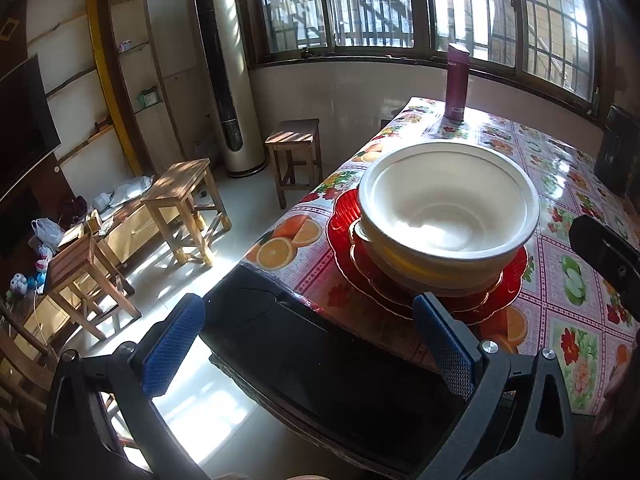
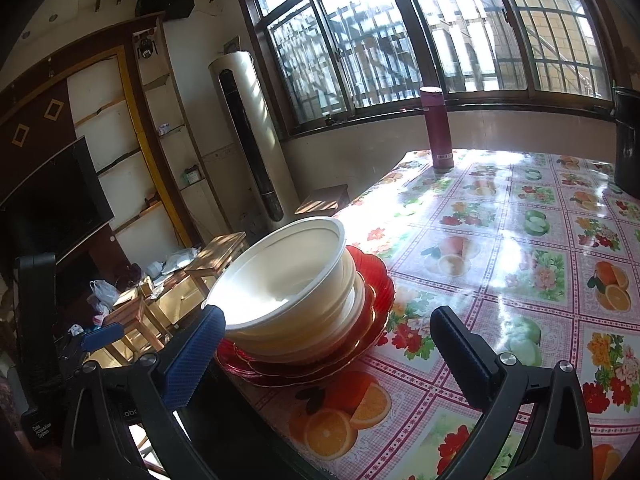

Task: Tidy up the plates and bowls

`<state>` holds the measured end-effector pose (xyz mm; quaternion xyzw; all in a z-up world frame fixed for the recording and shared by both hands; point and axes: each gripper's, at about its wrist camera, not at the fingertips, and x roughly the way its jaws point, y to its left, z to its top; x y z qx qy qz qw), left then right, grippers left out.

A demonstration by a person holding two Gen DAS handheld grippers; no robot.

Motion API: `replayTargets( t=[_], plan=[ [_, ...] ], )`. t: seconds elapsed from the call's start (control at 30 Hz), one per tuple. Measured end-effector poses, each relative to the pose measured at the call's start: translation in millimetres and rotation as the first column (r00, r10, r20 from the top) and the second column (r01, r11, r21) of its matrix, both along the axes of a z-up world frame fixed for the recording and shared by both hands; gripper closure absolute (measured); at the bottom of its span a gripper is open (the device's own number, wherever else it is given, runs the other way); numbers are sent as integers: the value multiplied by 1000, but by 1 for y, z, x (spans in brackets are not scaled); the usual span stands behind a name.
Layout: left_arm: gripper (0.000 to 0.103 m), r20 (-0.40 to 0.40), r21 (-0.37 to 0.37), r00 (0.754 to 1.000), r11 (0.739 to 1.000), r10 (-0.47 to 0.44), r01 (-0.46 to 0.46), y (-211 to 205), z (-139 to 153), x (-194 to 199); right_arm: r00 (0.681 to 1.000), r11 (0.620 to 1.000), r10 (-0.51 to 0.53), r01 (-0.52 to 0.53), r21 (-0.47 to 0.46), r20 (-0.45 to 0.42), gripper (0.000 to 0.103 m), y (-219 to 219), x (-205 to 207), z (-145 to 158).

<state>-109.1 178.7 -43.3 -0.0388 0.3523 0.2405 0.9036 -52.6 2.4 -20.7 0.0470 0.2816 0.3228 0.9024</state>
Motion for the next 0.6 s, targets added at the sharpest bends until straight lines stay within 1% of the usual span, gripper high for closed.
replayTargets(
  t=[0.2,0.3,0.47,0.6],
  plan=[
    [0,15,-3,999,999,41,-41,9,7,-13,998,999,50,-50,-9,40,0,14,-7,7],
    [0,19,-2,999,999,45,-45,10,9,-15,997,998,64,-64,-9,48,0,19,-10,10],
    [0,28,4,999,1000,27,-27,4,11,-17,996,998,68,-68,-2,59,0,18,-13,15],
    [0,58,20,998,999,28,-29,0,15,-20,996,998,64,-64,-1,56,0,16,-13,14]
  ],
)
